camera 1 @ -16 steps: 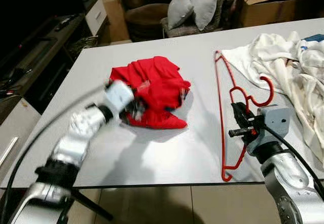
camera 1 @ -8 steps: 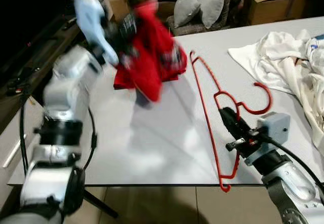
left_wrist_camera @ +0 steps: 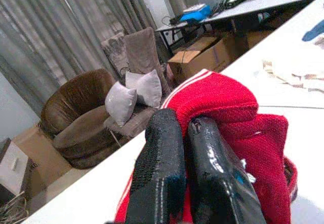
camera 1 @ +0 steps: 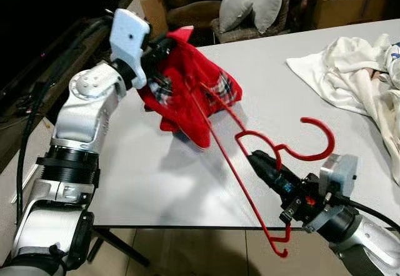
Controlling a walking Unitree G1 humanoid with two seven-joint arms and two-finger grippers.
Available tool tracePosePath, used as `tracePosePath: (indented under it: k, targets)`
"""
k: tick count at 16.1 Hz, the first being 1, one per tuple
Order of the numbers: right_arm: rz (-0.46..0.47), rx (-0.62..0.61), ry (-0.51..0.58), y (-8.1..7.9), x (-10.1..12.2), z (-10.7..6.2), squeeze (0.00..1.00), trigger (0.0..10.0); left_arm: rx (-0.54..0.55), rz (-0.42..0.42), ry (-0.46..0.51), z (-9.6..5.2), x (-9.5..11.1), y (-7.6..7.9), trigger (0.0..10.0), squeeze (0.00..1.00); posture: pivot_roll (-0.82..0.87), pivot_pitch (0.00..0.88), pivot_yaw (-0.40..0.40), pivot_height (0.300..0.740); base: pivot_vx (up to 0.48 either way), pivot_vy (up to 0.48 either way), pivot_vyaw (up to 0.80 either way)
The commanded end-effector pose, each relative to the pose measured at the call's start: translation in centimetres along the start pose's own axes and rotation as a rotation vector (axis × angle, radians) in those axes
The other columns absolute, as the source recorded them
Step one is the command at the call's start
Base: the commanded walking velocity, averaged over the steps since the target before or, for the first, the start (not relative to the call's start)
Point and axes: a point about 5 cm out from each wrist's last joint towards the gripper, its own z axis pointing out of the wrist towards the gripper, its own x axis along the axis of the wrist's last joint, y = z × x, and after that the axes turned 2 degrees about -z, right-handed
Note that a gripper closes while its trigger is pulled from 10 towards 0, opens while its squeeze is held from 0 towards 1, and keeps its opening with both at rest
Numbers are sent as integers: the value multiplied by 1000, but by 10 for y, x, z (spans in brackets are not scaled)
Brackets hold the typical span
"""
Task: Hang hanger
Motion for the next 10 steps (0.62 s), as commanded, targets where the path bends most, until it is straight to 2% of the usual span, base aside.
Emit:
tracePosePath:
  k: [1, 4, 7, 10]
  targets:
    - [8, 23, 14, -3, 3, 5, 0, 10000, -11, 32, 1, -2, 3, 1, 0, 0, -133, 0, 231, 740, 0, 0, 0]
    - [18, 3, -42, 5, -6, 19, 0, 10000, -122, 76, -24, 3, 2, 24, 0, 0, -127, 0, 212, 740, 0, 0, 0]
    - [-1, -3, -116, 12, -19, 32, 0, 10000, -194, 73, -37, 6, 3, 41, 0, 0, -129, 0, 202, 740, 0, 0, 0]
    - [-5, -20, -181, 16, -27, 37, 0, 10000, -173, 87, -44, 11, 4, 43, 0, 0, -129, 0, 183, 740, 0, 0, 0]
